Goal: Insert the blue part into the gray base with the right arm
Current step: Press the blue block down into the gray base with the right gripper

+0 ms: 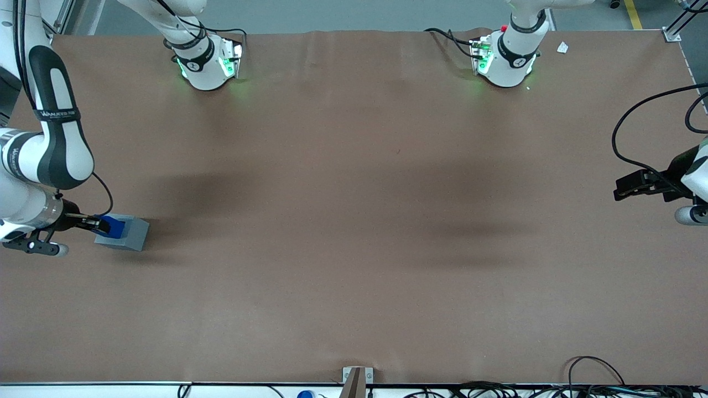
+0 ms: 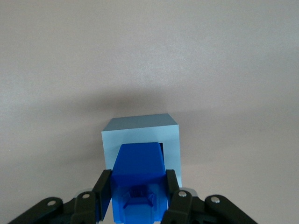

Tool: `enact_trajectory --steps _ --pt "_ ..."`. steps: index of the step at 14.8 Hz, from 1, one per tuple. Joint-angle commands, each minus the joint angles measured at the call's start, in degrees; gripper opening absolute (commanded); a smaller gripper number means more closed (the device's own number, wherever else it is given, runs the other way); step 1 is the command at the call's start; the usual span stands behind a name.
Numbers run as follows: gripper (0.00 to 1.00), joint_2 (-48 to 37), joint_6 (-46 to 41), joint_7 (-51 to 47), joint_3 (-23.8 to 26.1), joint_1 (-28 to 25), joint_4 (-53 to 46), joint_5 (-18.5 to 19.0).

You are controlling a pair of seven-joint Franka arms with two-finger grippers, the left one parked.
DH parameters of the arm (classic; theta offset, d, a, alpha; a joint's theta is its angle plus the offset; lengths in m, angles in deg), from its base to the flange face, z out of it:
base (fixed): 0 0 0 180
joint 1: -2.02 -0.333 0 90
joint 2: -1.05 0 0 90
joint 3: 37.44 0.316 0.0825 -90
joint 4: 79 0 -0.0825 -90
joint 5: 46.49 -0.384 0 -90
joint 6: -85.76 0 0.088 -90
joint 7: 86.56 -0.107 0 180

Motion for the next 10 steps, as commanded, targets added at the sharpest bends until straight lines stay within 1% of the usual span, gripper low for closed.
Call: enact_trajectory --steps 1,9,10 --pt "0.08 0.63 -0.15 0.92 0.95 1.22 -0.9 -0.11" --pt "0.08 0.72 -0.15 2.15 0.95 1.31 -0.9 -0.11" --pt "0.08 0.72 -0.15 2.24 0.95 1.31 -0.9 -0.81"
